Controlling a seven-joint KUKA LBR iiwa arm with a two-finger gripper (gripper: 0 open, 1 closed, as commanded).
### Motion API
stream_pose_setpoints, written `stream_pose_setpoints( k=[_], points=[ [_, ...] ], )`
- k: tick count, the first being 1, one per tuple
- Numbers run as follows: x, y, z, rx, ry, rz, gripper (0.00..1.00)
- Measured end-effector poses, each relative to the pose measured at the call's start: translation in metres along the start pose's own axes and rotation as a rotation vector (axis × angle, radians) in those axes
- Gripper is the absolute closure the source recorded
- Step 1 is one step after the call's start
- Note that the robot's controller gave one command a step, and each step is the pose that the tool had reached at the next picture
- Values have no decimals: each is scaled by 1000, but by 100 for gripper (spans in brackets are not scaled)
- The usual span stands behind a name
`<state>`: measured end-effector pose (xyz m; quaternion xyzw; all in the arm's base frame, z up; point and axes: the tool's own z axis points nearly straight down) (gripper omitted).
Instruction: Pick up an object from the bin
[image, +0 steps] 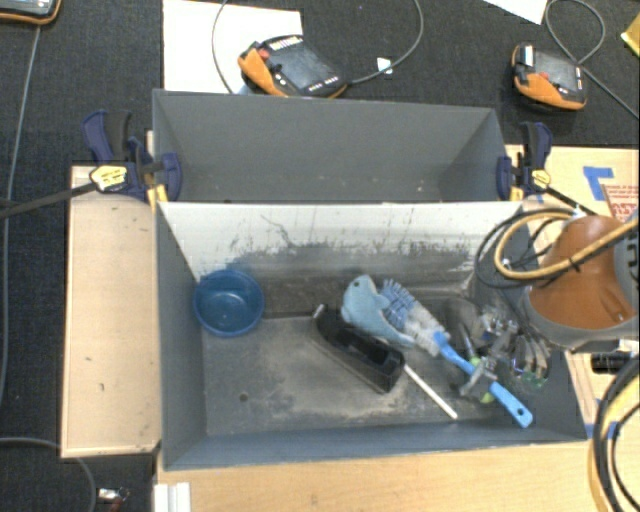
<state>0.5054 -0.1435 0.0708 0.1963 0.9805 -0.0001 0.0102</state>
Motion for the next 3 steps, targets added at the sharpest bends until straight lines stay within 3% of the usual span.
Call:
stream_pose_setpoints(
  k=[1,3],
  points=[
    [-17,58,-1,-6,0,58,100],
    [-15,57,-20,-3,8,55,100]
  ],
)
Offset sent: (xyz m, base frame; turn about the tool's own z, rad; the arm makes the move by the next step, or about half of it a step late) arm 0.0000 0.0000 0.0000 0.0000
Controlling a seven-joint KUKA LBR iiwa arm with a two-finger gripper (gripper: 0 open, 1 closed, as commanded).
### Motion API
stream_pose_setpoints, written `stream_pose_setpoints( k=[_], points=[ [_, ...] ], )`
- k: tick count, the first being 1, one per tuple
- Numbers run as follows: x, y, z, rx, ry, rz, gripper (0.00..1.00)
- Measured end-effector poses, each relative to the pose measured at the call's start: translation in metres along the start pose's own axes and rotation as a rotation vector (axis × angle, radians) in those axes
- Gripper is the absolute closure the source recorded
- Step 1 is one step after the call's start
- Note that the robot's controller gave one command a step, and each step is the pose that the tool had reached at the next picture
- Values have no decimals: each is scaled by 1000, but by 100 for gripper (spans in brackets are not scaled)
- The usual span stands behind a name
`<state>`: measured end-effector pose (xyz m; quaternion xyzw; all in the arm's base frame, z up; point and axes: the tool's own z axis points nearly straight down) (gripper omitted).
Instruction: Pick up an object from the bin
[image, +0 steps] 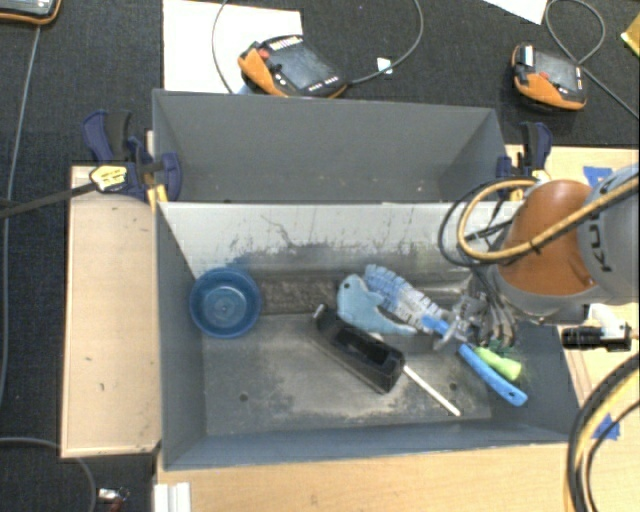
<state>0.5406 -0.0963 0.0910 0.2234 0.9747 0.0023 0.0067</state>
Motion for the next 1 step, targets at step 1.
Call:
stream_pose_setpoints(
  k=[1],
  points=[
    [-2,0,-42,0,-3,-1,100]
  ],
)
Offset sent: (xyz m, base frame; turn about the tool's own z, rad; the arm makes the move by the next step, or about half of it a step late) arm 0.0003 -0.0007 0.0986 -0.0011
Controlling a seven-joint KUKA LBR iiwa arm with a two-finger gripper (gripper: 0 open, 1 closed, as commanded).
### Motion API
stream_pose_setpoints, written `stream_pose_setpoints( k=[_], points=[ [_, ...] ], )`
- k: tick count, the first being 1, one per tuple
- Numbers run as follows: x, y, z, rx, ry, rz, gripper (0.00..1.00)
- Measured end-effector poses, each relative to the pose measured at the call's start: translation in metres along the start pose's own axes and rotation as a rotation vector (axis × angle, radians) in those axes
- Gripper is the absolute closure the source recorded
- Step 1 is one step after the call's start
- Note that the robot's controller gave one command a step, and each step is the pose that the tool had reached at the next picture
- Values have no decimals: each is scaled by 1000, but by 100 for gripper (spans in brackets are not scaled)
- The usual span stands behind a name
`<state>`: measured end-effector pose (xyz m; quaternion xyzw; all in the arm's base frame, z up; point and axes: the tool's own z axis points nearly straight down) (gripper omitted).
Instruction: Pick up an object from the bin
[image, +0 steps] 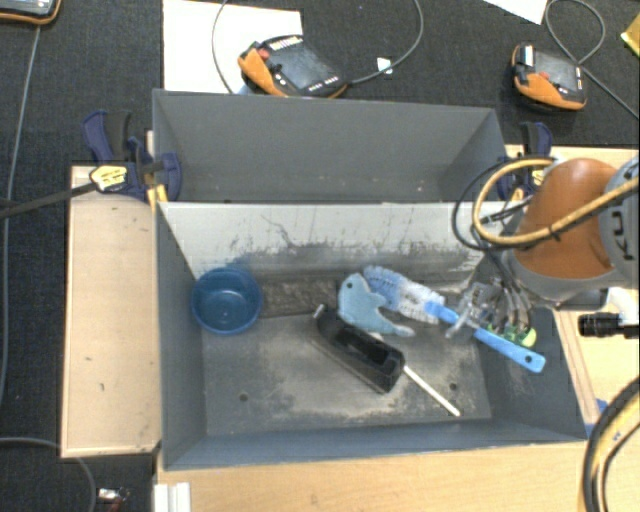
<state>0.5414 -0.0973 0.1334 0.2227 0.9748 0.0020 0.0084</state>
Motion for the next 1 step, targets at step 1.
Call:
stream_pose_setpoints(
  k=[1],
  points=[
    [0,0,-27,0,1,-2,100]
  ],
)
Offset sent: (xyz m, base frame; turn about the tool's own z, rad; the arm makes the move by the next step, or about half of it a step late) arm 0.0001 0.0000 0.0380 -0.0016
